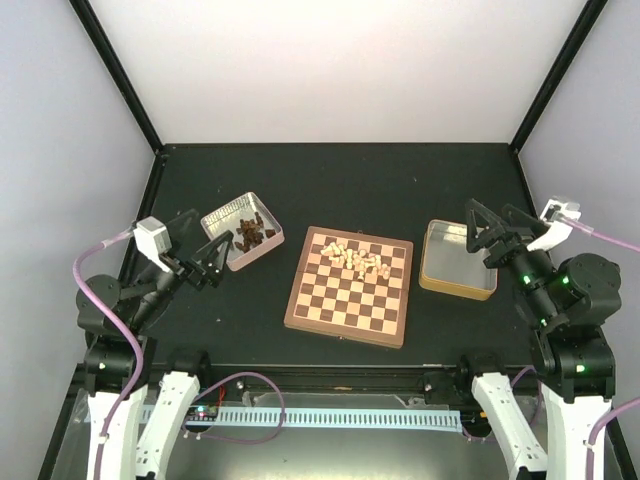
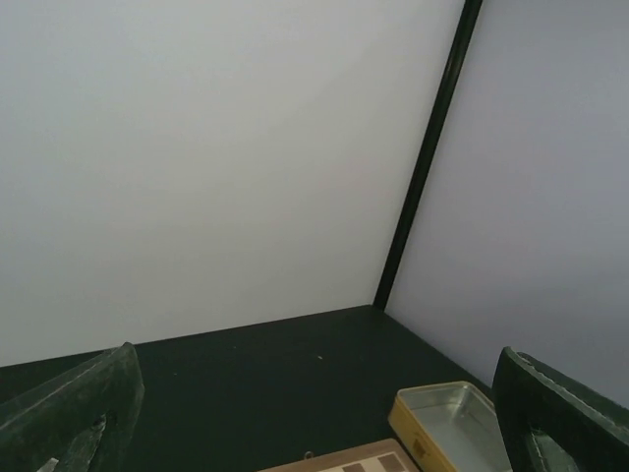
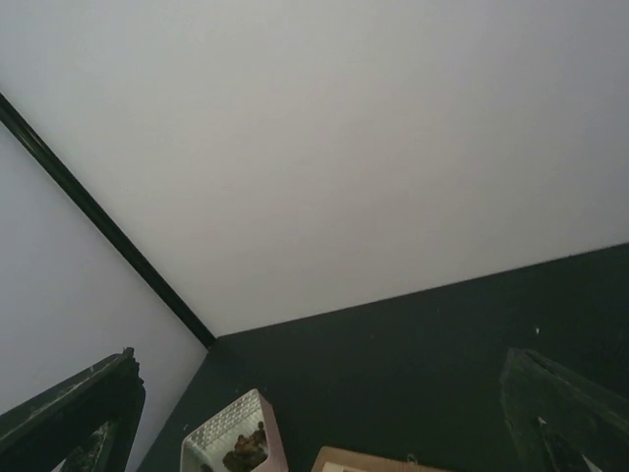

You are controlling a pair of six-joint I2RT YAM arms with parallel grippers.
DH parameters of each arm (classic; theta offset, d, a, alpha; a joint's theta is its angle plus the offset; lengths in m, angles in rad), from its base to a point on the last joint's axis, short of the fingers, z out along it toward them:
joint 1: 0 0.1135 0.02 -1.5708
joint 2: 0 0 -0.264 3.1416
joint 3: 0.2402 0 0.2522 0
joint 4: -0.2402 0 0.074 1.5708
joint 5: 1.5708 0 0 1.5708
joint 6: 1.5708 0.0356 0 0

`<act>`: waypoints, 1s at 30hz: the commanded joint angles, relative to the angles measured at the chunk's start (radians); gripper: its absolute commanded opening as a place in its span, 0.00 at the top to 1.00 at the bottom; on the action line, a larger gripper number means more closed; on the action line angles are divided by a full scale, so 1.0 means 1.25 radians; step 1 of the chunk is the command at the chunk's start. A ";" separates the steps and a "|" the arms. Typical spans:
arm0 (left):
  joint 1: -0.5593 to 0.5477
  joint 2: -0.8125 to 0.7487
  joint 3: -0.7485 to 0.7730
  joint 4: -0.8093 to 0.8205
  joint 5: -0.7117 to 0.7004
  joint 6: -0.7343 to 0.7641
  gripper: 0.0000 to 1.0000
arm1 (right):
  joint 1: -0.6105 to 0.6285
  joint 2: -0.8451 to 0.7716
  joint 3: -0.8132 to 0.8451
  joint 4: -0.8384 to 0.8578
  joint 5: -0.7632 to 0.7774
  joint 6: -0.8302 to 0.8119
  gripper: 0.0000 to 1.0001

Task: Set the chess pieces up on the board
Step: Pick up the chess piece from the chessboard.

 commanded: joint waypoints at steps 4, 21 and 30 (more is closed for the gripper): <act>0.011 -0.048 -0.072 0.109 0.052 -0.079 0.01 | -0.009 0.052 -0.037 -0.059 -0.050 0.101 0.03; -0.033 0.127 -0.252 0.219 0.207 -0.227 0.01 | 0.052 0.263 -0.287 0.126 -0.241 0.052 0.20; -0.199 0.377 -0.211 0.226 0.100 -0.215 0.01 | 0.247 0.399 -0.298 0.101 -0.064 0.051 0.30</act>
